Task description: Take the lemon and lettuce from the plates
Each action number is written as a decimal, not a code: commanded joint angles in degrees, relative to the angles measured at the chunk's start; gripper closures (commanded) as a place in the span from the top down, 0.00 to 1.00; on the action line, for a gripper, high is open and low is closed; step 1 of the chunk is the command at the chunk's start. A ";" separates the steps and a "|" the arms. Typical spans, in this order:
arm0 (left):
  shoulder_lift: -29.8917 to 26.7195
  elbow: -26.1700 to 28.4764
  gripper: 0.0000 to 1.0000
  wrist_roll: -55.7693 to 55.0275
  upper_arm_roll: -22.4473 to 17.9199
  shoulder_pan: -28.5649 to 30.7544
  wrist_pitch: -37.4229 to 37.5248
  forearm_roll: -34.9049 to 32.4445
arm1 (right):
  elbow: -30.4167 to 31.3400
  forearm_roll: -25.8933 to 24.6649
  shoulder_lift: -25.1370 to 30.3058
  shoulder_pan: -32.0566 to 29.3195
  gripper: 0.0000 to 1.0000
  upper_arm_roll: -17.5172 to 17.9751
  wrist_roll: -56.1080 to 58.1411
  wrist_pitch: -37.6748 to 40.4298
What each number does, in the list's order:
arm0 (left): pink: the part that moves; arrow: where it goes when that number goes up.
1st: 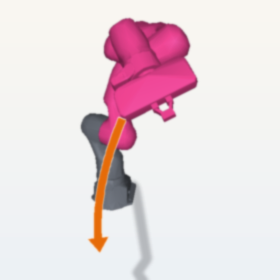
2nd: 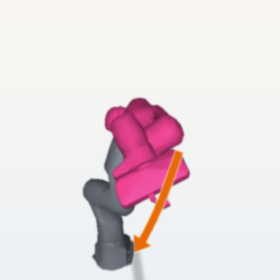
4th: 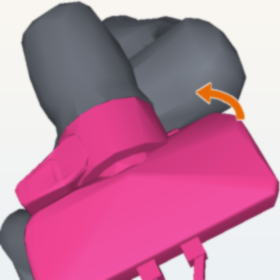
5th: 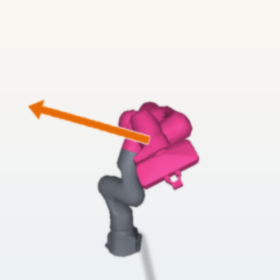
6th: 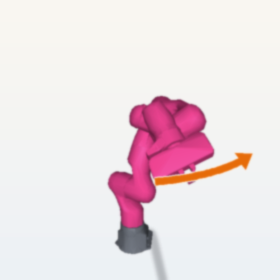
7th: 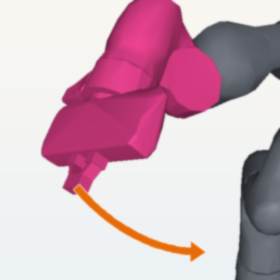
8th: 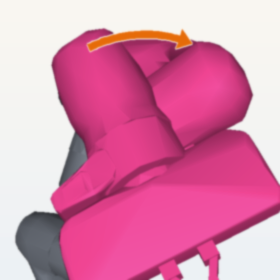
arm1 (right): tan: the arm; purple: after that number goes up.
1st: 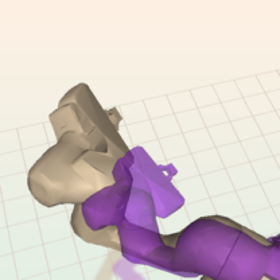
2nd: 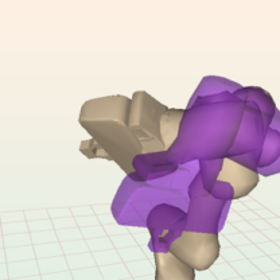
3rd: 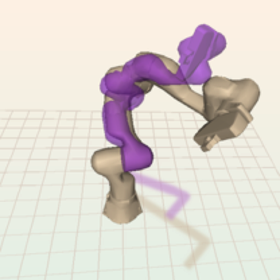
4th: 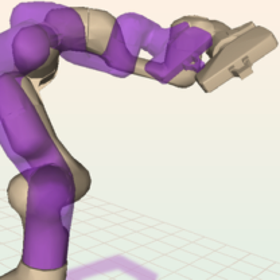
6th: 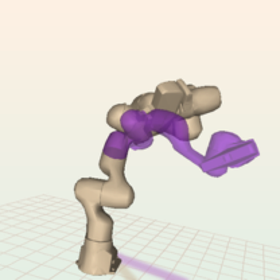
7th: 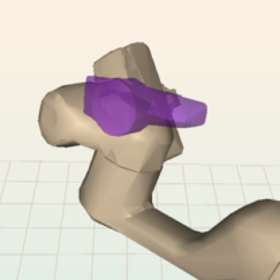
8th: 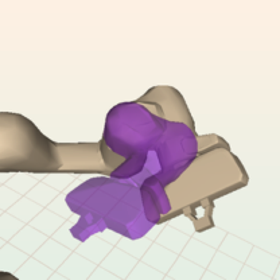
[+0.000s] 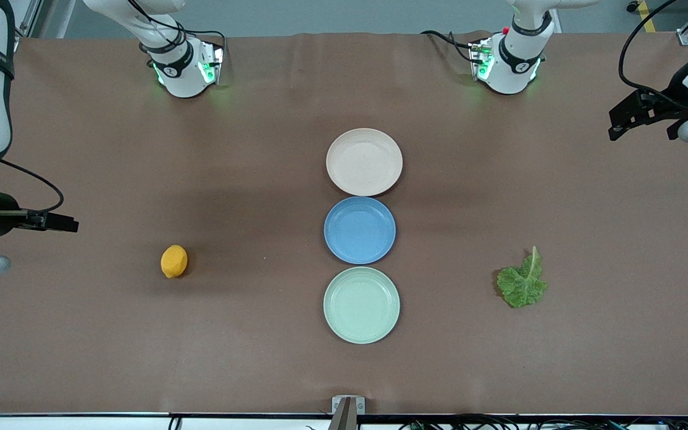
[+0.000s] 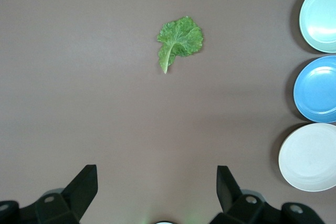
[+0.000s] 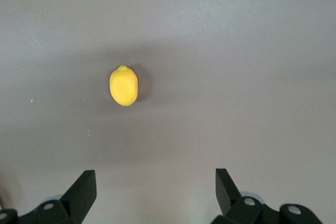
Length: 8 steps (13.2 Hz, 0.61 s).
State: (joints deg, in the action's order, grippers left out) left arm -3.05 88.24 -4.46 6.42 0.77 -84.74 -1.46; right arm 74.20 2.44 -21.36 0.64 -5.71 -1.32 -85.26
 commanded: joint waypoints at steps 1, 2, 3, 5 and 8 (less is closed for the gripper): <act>-0.99 1.05 1.00 0.86 0.09 0.64 -0.69 1.28 | 3.66 0.11 4.65 -0.99 1.00 0.97 1.84 0.45; -1.16 1.14 1.00 0.86 0.09 0.64 -0.69 1.37 | 5.68 0.11 6.57 -0.82 1.00 0.79 2.72 -0.42; -1.25 1.05 1.00 0.86 0.09 0.64 -0.69 1.37 | 8.31 -0.15 8.51 -0.81 1.00 0.88 2.90 -2.00; -1.17 0.97 1.00 0.86 0.09 0.64 -0.78 1.37 | 13.67 -0.41 12.55 -0.90 1.00 0.88 3.95 -5.07; -1.08 1.05 1.00 0.86 0.09 0.64 -1.48 1.81 | 20.45 -1.20 17.83 -1.17 1.00 0.88 6.06 -8.86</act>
State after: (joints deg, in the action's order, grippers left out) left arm -3.09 88.47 -4.46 6.41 0.80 -85.43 -1.33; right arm 87.07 2.14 -9.54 0.54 -5.74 3.28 -91.12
